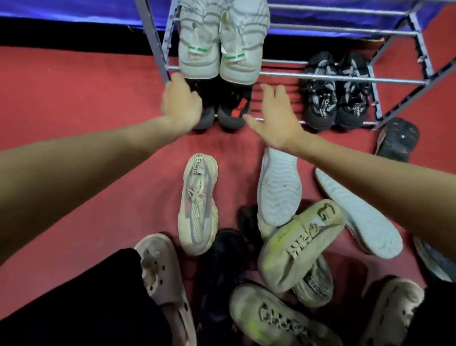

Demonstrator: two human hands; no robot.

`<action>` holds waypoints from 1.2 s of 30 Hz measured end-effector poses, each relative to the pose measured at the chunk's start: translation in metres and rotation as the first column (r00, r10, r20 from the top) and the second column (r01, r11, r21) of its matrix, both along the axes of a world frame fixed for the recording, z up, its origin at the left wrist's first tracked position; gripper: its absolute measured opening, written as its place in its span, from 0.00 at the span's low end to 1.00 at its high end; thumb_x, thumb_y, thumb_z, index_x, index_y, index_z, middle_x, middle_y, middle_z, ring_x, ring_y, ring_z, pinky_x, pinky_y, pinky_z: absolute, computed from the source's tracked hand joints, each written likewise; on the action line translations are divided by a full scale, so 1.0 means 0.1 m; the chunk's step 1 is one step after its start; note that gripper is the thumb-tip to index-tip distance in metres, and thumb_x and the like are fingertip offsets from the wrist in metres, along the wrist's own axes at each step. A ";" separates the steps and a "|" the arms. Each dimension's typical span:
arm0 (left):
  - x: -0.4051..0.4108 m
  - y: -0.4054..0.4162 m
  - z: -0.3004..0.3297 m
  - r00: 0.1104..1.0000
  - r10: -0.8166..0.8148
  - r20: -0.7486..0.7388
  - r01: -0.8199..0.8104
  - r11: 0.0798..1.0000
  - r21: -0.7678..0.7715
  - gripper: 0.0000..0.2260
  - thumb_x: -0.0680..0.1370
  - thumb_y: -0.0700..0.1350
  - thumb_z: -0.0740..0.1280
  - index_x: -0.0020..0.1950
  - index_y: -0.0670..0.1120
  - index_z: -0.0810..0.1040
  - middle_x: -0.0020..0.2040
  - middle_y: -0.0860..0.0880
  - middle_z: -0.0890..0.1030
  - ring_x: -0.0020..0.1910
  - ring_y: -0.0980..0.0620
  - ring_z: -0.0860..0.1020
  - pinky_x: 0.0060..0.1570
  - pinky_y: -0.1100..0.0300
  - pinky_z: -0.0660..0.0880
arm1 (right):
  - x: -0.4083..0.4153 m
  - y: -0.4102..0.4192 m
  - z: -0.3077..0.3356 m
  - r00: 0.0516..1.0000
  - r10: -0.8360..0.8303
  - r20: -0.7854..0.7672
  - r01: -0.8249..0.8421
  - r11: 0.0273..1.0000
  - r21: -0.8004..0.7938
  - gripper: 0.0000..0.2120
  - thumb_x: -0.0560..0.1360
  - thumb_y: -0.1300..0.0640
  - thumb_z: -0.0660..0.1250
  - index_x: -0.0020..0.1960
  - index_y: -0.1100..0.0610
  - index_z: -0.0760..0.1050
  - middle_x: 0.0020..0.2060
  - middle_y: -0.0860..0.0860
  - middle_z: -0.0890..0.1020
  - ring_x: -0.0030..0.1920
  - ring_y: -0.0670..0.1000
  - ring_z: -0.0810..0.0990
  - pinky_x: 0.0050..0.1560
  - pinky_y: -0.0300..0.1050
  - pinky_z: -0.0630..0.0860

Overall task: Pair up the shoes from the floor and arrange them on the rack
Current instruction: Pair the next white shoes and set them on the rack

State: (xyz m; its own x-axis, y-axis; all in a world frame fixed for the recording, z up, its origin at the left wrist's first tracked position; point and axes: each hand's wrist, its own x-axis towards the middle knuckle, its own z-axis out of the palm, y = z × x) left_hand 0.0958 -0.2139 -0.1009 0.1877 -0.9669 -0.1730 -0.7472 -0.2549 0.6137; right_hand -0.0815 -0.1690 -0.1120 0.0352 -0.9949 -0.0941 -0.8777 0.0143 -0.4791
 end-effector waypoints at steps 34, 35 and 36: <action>-1.29 1.11 0.42 0.822 0.121 -0.556 0.168 0.882 0.440 0.08 0.74 0.41 0.69 0.38 0.40 0.74 0.24 0.48 0.70 0.15 0.58 0.65 0.18 0.71 0.59 | -1.26 1.62 -0.16 0.978 0.161 0.135 -0.172 0.983 0.070 0.40 0.74 0.53 0.70 0.78 0.58 0.51 0.72 0.57 0.62 0.70 0.56 0.66 0.71 0.46 0.64; -1.30 1.13 0.56 0.813 0.106 -0.572 0.190 0.881 0.433 0.08 0.74 0.41 0.69 0.38 0.41 0.74 0.25 0.48 0.70 0.15 0.58 0.65 0.18 0.71 0.59 | -1.24 1.61 -0.10 0.978 0.140 0.154 -0.144 0.990 0.011 0.38 0.75 0.53 0.68 0.78 0.59 0.52 0.72 0.57 0.62 0.69 0.55 0.67 0.70 0.45 0.65; -1.31 1.15 0.67 0.811 0.083 -0.578 0.214 0.879 0.427 0.08 0.75 0.42 0.69 0.37 0.42 0.74 0.25 0.49 0.69 0.16 0.58 0.65 0.19 0.71 0.59 | -1.22 1.59 -0.05 0.977 0.129 0.172 -0.124 0.992 -0.039 0.33 0.77 0.55 0.66 0.77 0.60 0.55 0.71 0.57 0.63 0.67 0.55 0.70 0.69 0.45 0.66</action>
State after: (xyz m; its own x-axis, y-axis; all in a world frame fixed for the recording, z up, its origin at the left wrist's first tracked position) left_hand -0.0351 -0.0988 -0.0336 -0.1485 -0.7527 -0.6413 -0.3269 -0.5747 0.7502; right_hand -0.2032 -0.0098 -0.1171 0.1738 -0.9836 -0.0476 -0.7749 -0.1068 -0.6230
